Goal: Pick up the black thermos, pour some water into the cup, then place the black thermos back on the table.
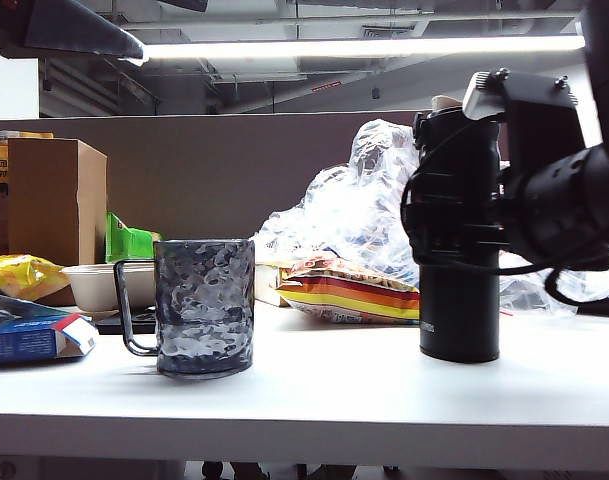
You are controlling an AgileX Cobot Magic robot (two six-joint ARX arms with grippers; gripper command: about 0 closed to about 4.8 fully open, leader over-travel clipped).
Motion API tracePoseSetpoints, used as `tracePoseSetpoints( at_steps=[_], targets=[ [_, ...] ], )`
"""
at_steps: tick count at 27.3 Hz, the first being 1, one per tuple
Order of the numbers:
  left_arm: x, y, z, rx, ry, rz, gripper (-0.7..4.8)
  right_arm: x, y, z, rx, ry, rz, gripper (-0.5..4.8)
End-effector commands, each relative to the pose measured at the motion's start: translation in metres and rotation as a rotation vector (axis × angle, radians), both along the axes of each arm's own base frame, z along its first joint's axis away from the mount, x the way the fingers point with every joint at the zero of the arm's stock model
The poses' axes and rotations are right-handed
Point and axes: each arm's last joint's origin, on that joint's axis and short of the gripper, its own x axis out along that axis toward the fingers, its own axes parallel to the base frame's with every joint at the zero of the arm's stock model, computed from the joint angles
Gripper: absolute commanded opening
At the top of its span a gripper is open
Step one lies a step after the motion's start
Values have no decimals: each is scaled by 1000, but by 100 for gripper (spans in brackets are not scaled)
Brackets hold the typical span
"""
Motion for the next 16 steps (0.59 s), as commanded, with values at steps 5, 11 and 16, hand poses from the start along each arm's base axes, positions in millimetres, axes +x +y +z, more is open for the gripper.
tracePoseSetpoints(
  at_steps=[5, 11, 16],
  targets=[
    [0, 0, -1, 17, 13, -5, 479, 16, 7, 11, 45, -61, -92, 479],
    [0, 0, -3, 26, 24, -5, 479, 18, 4, 7, 13, -21, -105, 479],
    [0, 0, -3, 26, 24, -5, 479, 18, 4, 7, 16, -20, -105, 263]
  ],
)
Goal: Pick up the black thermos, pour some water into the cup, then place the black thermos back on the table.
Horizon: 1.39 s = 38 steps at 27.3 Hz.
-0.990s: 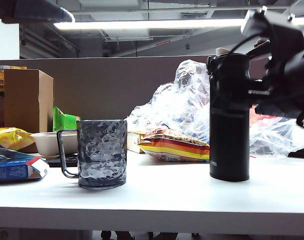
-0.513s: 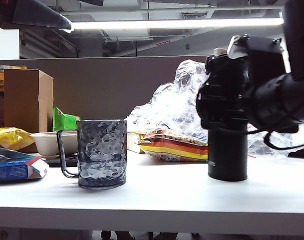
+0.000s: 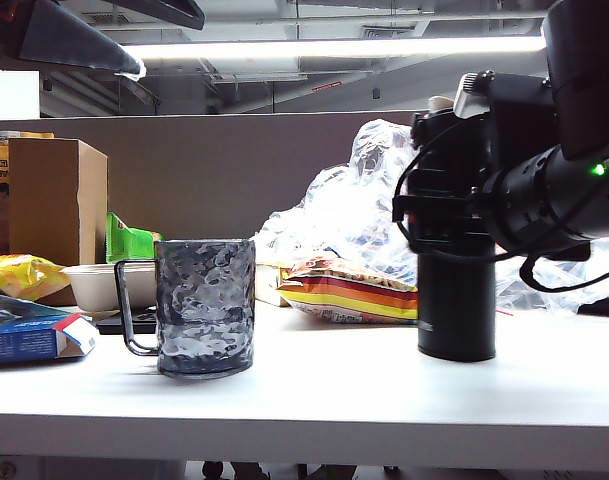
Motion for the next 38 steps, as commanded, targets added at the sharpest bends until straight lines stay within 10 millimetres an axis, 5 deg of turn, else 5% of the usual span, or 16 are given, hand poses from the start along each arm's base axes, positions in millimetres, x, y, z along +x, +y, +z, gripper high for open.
tracePoseSetpoints(
  at_steps=[1, 8, 15, 18, 29, 38],
  targets=[
    [0, 0, 2, -1, -13, -5, 479, 1, 0, 2, 11, -7, -9, 197],
    [0, 0, 3, -8, -18, -1, 479, -3, 7, 16, -138, -103, 238, 192],
    [-3, 2, -5, 65, 106, 2, 479, 20, 29, 96, -462, -213, 347, 192],
    [-5, 4, -11, 141, 137, -10, 479, 29, 37, 115, -640, -310, 380, 192],
    [8, -3, -35, 269, 259, 32, 479, 48, 51, 72, -1107, -397, 488, 192],
    [8, -3, -34, 268, 250, 45, 479, 52, 54, 72, -1302, -581, 473, 192]
  ],
)
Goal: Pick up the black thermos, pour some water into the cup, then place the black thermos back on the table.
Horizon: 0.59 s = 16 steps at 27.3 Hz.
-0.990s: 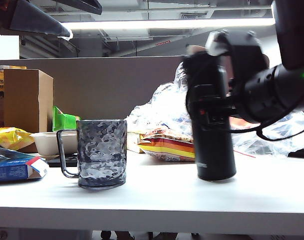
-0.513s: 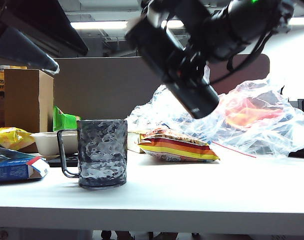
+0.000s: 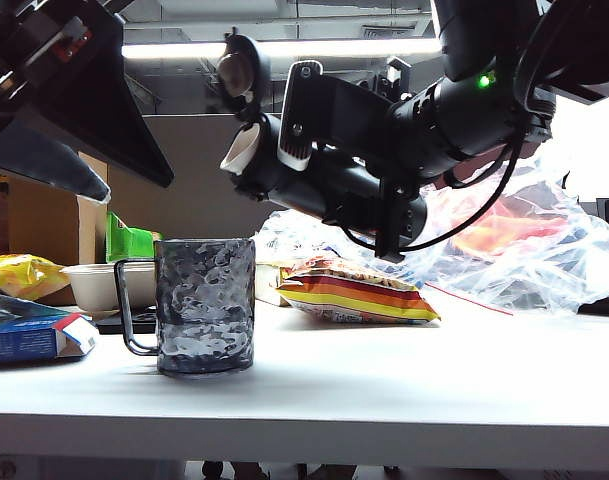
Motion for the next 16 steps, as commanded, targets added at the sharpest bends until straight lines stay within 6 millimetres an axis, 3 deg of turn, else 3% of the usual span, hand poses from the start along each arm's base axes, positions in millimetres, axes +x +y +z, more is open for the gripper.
tracePoseSetpoints(
  at_steps=[1, 16],
  targets=[
    [1, 0, 3, -10, -19, -1, 479, 1, 1, 16, 35, -120, 14, 192],
    [1, 0, 3, -18, -13, 5, 479, 1, 2, 19, 33, -162, 16, 192]
  ],
)
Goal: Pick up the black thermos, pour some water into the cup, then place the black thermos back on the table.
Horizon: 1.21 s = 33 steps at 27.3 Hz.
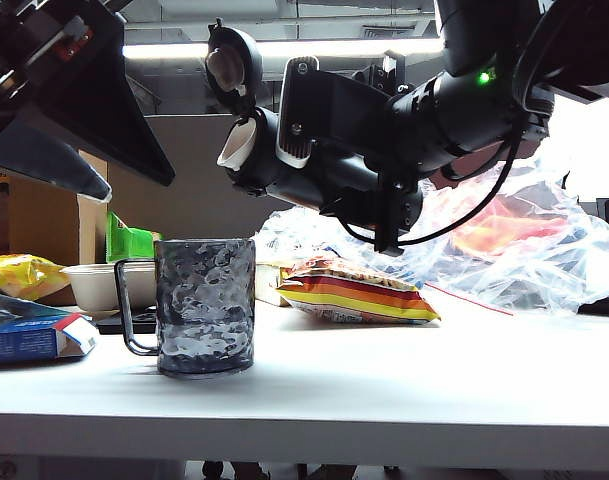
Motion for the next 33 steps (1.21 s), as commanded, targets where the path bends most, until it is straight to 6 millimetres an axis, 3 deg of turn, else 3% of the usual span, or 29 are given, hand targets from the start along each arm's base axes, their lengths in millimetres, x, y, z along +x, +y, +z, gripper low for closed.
tracePoseSetpoints(
  at_steps=[1, 4, 7, 17, 33],
  targets=[
    [1, 0, 2, -17, -10, 7, 479, 1, 1, 17, 50, -128, 6, 192],
    [1, 0, 2, -18, -9, 8, 479, 1, 1, 21, 58, -174, 5, 193],
    [1, 0, 2, -18, -8, 7, 479, 1, 1, 21, -68, -259, 35, 193],
    [1, 0, 2, -18, -9, 7, 479, 0, 2, 21, -200, -365, 96, 193],
    [1, 0, 2, -18, -9, 8, 479, 6, -2, 25, -190, -380, 128, 193]
  ],
)
